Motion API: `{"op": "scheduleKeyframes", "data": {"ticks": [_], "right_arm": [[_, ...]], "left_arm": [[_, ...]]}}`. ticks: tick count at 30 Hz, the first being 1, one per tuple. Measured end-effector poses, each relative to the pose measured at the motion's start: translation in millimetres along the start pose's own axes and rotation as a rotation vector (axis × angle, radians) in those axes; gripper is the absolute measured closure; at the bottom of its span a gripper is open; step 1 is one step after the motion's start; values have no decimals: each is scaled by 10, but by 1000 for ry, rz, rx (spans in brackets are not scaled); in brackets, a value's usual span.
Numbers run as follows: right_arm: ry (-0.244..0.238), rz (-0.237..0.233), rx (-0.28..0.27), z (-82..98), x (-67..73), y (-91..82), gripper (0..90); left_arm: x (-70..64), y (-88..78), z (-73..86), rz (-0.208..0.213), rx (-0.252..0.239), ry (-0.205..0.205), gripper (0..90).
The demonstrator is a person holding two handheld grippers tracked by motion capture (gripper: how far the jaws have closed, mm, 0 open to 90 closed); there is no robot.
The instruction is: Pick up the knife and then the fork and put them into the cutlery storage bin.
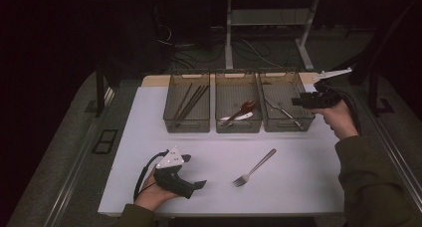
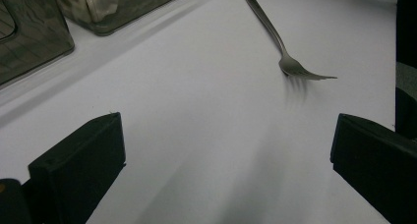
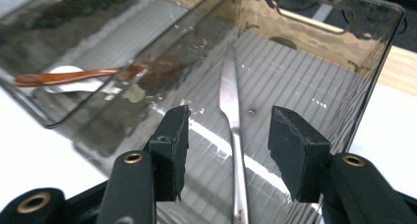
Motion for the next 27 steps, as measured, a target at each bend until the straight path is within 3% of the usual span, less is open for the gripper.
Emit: {"op": "scheduleKeyframes", "data": {"ticks": [6, 13, 22, 27], "right_arm": [[0, -23, -59, 71, 98, -194, 468], [19, -94, -132, 178, 269, -424, 482], [14, -147, -129, 418, 519, -525, 558], [-17, -155, -126, 538, 649, -521, 637]], "left_arm": [[-2, -3, 0, -1, 0, 2, 0], [-3, 2, 2, -1, 4, 2, 0], [-1, 2, 8, -3, 6, -1, 0], [0, 2, 10, -5, 6, -1, 0]]}}
Point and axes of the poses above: each handheld gripper's, and its own axes: y roughly forward along the jaws, z roughly out of its underside, x roughly to its left, the point moved 7 cm from there along y, roughly forward along the jaws, and after that the axes turned 10 degrees about z, right-handed, at the moved point
